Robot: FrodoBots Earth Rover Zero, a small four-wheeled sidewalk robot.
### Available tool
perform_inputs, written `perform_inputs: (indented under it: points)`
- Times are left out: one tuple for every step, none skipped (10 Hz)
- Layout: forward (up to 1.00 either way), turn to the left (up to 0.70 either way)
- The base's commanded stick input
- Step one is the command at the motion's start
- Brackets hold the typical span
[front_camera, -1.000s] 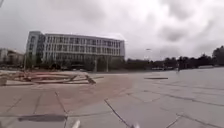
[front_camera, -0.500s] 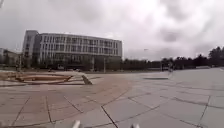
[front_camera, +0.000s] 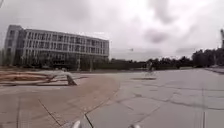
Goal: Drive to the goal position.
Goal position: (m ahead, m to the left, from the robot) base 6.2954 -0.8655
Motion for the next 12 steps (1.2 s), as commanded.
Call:
perform_inputs:
  points:
    - [0.7,0.0]
    - [0.7,0.0]
    - [0.7,0.0]
    - [0.7,0.0]
    - [0.7,0.0]
    - [0.7,0.0]
    - [0.7,0.0]
    - [0.7,0.0]
    - [0.7,0.0]
    - [0.7,0.0]
    - [0.7,-0.03]
    - [0.7,-0.12]
